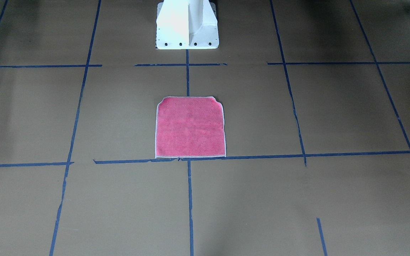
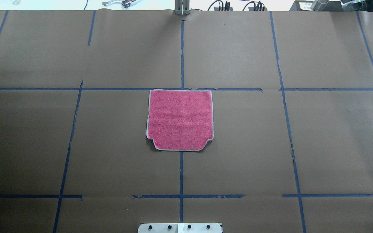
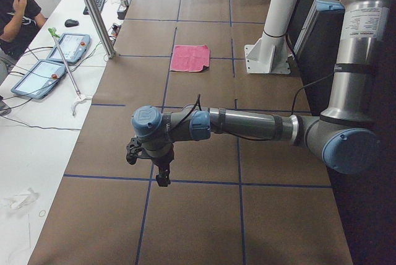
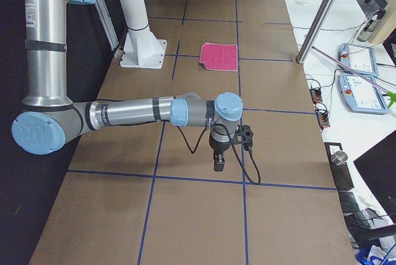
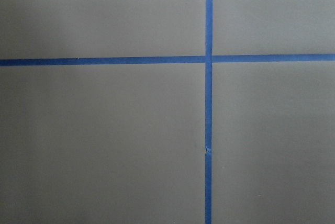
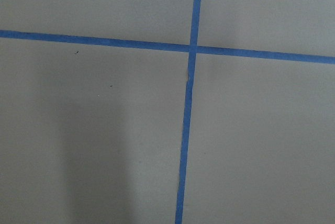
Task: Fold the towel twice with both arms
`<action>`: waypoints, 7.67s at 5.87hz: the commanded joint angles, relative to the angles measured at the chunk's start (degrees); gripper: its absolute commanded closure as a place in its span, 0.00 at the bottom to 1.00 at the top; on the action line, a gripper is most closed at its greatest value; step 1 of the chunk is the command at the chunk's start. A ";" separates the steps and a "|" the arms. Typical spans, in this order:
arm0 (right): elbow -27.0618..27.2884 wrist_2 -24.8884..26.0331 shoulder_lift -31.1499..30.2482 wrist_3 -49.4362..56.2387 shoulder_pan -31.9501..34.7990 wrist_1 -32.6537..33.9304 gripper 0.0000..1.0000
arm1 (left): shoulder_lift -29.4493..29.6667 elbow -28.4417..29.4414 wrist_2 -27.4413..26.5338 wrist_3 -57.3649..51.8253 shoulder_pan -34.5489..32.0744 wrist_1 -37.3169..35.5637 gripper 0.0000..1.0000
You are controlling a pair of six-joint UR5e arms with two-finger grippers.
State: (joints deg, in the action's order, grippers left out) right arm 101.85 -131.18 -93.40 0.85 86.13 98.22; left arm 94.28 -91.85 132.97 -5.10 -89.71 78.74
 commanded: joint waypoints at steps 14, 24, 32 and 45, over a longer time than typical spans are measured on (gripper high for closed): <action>10.93 18.30 31.95 -94.00 -54.55 3.56 0.00 | 35.60 -0.26 -14.73 101.82 54.96 8.27 0.00; -6.84 19.38 39.52 -99.64 -55.98 -6.19 0.00 | 34.83 0.26 -21.52 112.41 63.16 12.46 0.00; -6.84 19.55 39.18 -100.08 -55.98 -8.65 0.00 | 34.04 1.06 -21.79 111.71 62.91 16.27 0.50; -9.76 19.38 38.83 -110.44 -58.97 -16.13 0.00 | 34.03 0.88 -21.88 111.79 62.20 16.09 0.97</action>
State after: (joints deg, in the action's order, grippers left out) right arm 90.99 -111.73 -54.08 -108.88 27.19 81.91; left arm 128.25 -90.97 111.09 106.68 -27.51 94.83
